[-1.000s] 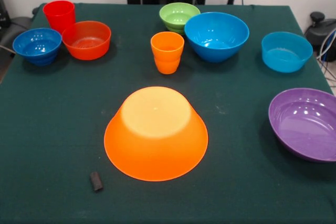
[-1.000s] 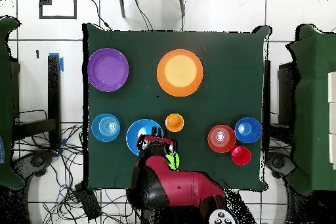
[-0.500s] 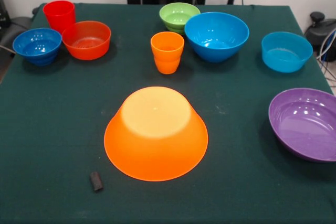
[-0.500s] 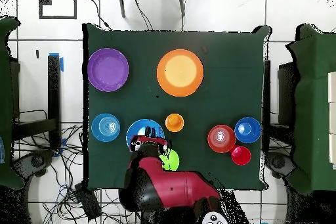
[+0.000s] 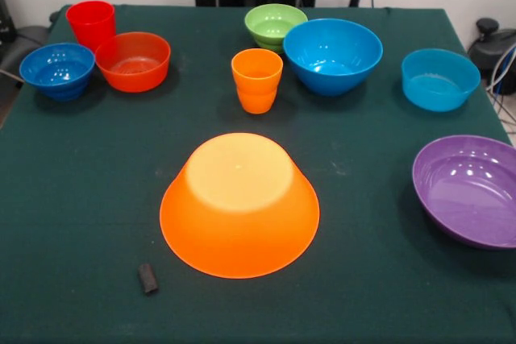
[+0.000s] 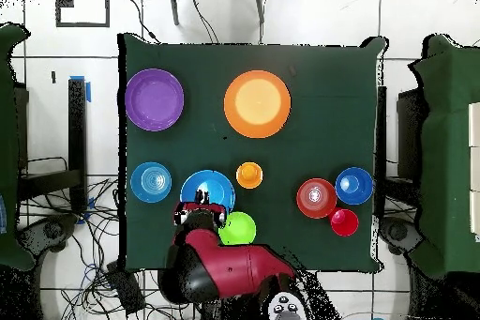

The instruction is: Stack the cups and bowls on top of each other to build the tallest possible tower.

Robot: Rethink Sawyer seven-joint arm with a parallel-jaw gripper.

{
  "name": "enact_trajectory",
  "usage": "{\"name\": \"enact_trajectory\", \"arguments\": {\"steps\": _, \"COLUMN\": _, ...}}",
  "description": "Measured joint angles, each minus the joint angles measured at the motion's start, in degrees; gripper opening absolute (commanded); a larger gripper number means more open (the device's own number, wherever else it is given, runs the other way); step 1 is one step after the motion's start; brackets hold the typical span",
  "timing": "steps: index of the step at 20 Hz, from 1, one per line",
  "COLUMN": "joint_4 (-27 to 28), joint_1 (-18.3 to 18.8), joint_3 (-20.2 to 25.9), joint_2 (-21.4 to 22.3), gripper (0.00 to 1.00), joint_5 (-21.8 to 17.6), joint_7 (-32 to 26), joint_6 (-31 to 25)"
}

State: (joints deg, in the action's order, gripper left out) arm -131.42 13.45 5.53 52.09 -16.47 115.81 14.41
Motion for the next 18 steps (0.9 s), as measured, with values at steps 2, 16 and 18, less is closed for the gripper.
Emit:
{"name": "enact_trajectory", "arguments": {"steps": 2, "joint_4": 0.0, "joint_1": -0.15, "joint_3": -0.3, "joint_2": -0.39, "gripper": 0.0, "joint_5": -0.01, "joint_7": 0.0, "joint_6": -0.01}}
{"name": "enact_trajectory", "arguments": {"steps": 16, "joint_4": -0.12, "joint_1": -1.5, "joint_3": -3.49, "joint_2": -2.36, "gripper": 0.0, "joint_5": 0.01, "joint_7": 0.0, "joint_6": 3.13}}
{"name": "enact_trajectory", "arguments": {"steps": 18, "joint_4": -0.42, "joint_1": -1.48, "joint_3": -4.33, "joint_2": -3.56, "gripper": 0.0, "joint_5": -0.3, "joint_7": 0.0, "joint_6": 4.9}}
